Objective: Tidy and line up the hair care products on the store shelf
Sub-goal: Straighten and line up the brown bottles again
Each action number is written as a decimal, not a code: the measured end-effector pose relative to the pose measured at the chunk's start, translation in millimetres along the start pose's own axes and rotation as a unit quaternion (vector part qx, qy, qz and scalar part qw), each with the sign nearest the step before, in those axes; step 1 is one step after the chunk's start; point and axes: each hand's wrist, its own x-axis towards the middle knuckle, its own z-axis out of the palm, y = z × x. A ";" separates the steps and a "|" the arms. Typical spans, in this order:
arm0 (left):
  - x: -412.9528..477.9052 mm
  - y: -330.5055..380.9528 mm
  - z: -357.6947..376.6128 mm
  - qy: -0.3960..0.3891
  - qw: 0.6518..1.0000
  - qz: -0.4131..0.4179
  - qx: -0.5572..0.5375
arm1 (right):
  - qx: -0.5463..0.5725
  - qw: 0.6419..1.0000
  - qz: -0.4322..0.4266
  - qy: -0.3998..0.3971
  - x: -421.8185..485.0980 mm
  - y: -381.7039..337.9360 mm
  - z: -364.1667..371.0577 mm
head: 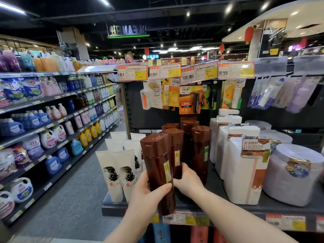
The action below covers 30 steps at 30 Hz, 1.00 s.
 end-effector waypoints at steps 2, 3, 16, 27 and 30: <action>1.4 -0.2 0.6 -0.002 1.000 0.000 0.002 | -0.001 1.000 0.005 -0.005 2.0 -1.9 -1.0; 2.5 -0.2 0.9 -0.006 1.000 0.001 0.002 | -0.002 1.000 0.008 -0.007 2.5 -2.7 -1.9; 25.1 -6.1 11.3 -0.044 0.999 0.017 0.024 | -0.006 0.999 0.010 -0.037 2.3 -0.5 -15.7; 37.1 -19.6 11.4 -0.044 0.998 0.019 0.028 | -0.030 0.999 0.009 -0.039 -1.2 3.2 -19.5; 37.0 -20.6 12.9 -0.057 0.998 0.019 0.033 | -0.040 0.999 0.003 -0.026 -7.5 6.5 -25.7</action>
